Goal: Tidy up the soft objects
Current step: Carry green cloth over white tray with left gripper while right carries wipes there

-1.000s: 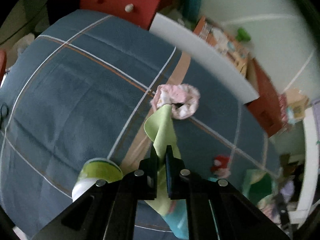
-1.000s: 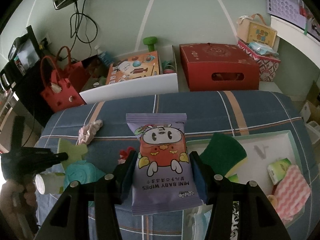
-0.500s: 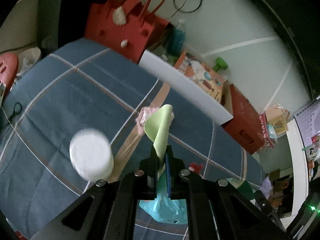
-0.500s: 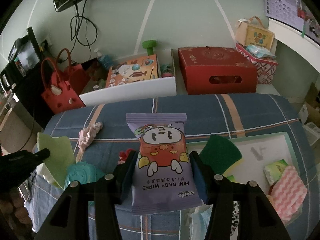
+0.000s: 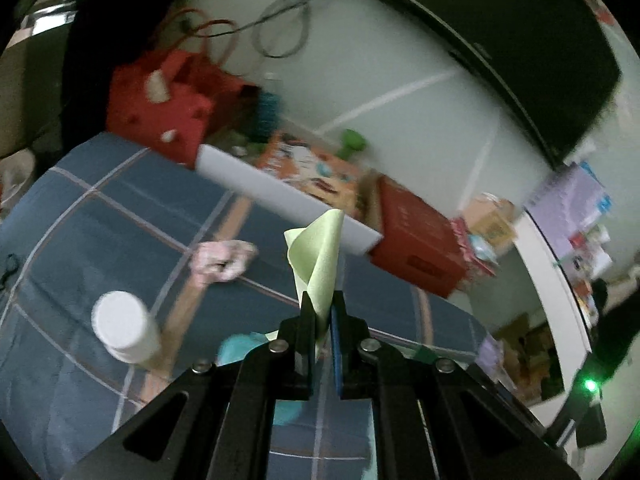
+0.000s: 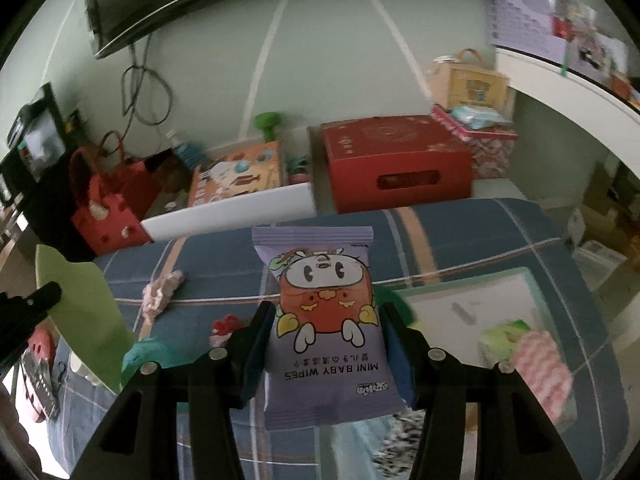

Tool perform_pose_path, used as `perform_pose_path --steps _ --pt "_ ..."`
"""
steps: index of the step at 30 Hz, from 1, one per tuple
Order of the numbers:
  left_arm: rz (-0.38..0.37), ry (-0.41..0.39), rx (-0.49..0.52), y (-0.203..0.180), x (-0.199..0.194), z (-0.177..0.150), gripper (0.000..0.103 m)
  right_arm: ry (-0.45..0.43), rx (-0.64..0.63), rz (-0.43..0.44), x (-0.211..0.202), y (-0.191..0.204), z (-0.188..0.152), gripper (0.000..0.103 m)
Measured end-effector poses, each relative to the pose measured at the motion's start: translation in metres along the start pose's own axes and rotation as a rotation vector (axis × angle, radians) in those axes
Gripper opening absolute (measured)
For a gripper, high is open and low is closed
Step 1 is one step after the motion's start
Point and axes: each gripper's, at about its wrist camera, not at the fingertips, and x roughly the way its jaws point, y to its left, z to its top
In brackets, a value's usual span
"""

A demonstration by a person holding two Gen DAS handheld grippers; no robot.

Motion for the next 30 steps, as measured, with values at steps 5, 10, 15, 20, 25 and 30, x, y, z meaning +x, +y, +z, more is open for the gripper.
perform_pose_path --steps 5,10,15,20,25,30 --pt "-0.096 0.033 0.095 -0.043 0.008 -0.015 0.006 -0.019 0.066 -0.061 -0.011 -0.035 0.0 0.056" --pt "-0.176 0.097 0.18 -0.082 0.025 -0.036 0.006 -0.028 0.153 -0.118 -0.019 -0.075 -0.003 0.056" --pt "-0.227 0.174 0.264 -0.119 0.048 -0.064 0.006 -0.011 0.224 -0.167 -0.02 -0.11 -0.011 0.056" --pt "-0.267 0.257 0.344 -0.154 0.077 -0.094 0.006 0.019 0.265 -0.196 -0.013 -0.133 -0.017 0.056" --pt "-0.244 0.336 0.366 -0.16 0.112 -0.119 0.006 0.089 0.272 -0.187 0.01 -0.14 -0.024 0.056" --pt "-0.164 0.439 0.344 -0.145 0.154 -0.141 0.006 0.159 0.247 -0.172 0.035 -0.134 -0.031 0.056"
